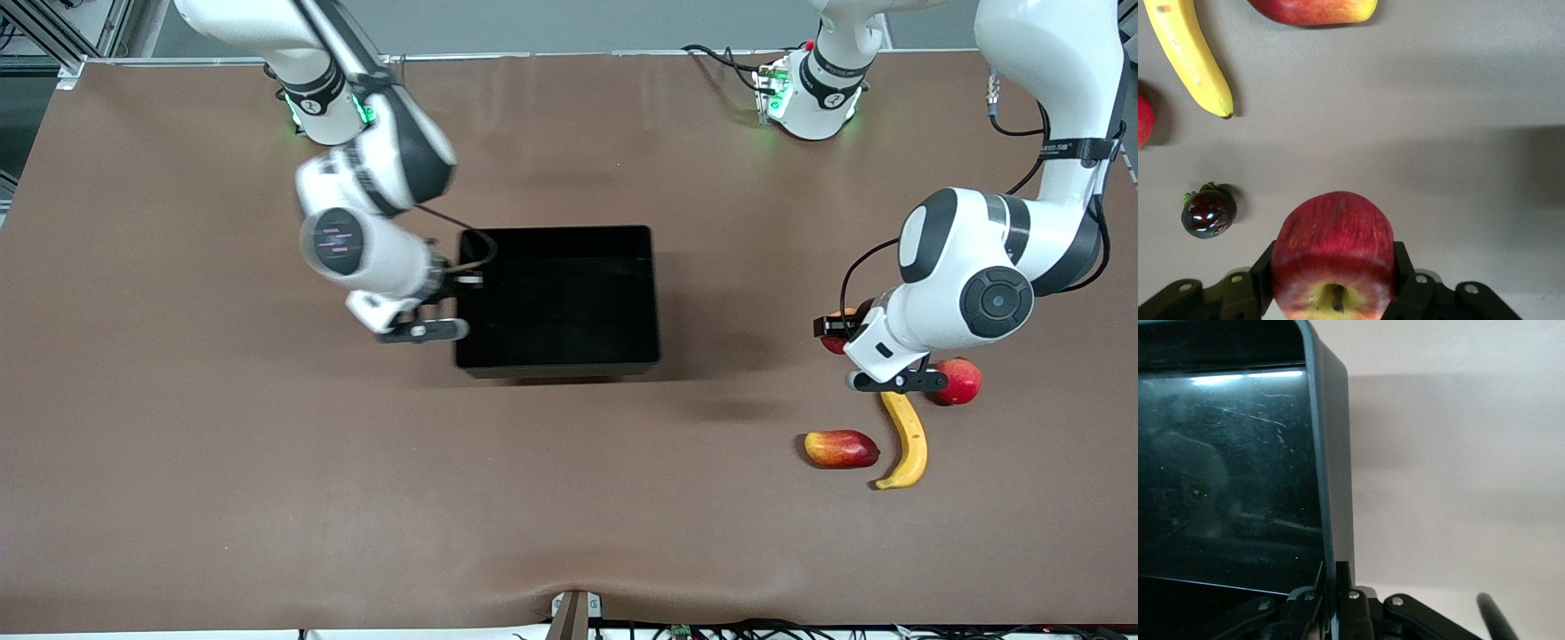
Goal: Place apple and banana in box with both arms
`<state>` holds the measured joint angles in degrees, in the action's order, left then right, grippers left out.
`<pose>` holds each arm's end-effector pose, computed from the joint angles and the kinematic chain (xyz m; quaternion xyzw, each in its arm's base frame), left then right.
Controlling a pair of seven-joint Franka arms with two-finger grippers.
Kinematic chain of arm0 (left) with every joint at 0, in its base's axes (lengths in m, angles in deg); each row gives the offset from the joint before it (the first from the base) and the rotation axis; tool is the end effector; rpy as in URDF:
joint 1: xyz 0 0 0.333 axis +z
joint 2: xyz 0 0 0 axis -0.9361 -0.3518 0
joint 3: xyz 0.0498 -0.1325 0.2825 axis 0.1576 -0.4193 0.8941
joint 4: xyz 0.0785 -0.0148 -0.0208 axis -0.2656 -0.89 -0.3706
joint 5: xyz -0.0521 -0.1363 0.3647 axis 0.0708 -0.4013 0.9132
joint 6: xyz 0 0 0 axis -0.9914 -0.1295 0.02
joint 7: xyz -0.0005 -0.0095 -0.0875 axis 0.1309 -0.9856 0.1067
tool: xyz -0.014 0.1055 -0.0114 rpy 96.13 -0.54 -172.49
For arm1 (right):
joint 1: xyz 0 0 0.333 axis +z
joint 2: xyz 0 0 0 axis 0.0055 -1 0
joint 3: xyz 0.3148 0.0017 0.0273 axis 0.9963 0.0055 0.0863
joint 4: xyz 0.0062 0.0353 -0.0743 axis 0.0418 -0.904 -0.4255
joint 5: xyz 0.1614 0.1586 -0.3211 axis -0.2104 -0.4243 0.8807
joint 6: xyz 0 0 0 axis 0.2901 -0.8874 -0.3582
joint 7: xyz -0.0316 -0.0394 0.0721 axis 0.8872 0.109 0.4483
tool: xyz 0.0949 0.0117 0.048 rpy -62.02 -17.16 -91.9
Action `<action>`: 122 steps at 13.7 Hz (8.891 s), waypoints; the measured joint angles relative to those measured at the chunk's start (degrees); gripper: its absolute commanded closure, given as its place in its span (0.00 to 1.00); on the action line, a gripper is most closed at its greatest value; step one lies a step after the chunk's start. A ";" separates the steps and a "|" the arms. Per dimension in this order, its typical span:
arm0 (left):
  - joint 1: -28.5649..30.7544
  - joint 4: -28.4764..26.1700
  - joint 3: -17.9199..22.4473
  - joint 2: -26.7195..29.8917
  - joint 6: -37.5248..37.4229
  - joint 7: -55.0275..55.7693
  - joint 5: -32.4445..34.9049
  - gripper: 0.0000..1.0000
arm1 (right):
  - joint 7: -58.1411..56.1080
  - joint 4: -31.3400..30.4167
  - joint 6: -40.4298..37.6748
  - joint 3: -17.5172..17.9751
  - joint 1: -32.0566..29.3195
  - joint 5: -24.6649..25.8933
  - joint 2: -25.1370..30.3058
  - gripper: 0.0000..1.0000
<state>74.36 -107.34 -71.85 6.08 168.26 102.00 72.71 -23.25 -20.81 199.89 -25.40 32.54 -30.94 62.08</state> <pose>0.6066 -0.1010 0.3440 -0.9931 0.0006 0.1169 0.0107 0.5261 0.3551 0.3180 -0.9913 -0.0013 0.1072 0.0760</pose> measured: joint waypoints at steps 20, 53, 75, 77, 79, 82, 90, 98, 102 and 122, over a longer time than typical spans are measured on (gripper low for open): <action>-3.94 7.93 -7.02 0.58 -5.89 14.71 -0.08 1.00 | 3.74 31.19 -32.35 -2.50 -15.26 0.52 -6.42 0.00; -8.10 15.18 -5.92 -6.52 -7.28 24.90 0.04 0.00 | -29.75 13.06 -37.78 -2.32 -33.63 15.31 28.75 0.00; 9.37 25.06 3.67 -31.20 20.93 -12.89 9.34 0.72 | -29.74 12.98 -37.87 -2.40 -33.64 15.03 28.73 0.00; 9.49 25.14 3.78 -31.37 20.96 -14.96 9.34 1.00 | -29.74 12.98 -37.87 -2.40 -33.64 15.03 28.73 0.00; 9.50 25.74 3.75 -31.30 20.58 -15.63 9.34 1.00 | -29.74 12.98 -37.87 -2.41 -33.64 15.03 28.73 0.00; 9.45 26.84 3.37 -29.89 18.68 -15.74 9.34 1.00 | -29.74 12.98 -37.87 -2.41 -33.64 15.03 28.72 0.00; 9.24 27.82 -5.17 -13.29 -5.78 -10.90 9.22 1.00 | -29.74 12.91 -37.88 -2.48 -33.64 15.03 28.67 0.00; 2.57 18.83 -17.55 -13.36 -5.52 15.81 8.44 1.00 | -29.74 12.89 -37.88 -2.52 -33.64 15.02 28.67 0.00; -5.67 13.95 -18.55 -13.89 3.37 29.13 8.37 1.00 | -29.74 12.89 -37.88 -2.53 -33.64 15.02 28.67 0.00; -19.81 13.60 -18.35 -22.63 8.62 54.39 14.69 1.00 | -29.74 12.88 -37.88 -2.55 -33.64 15.02 28.67 0.00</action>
<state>54.55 -93.74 -90.20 -16.56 176.89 156.39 87.39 -52.99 -7.93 162.02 -27.95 -1.11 -15.91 90.75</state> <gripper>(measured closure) 0.634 0.000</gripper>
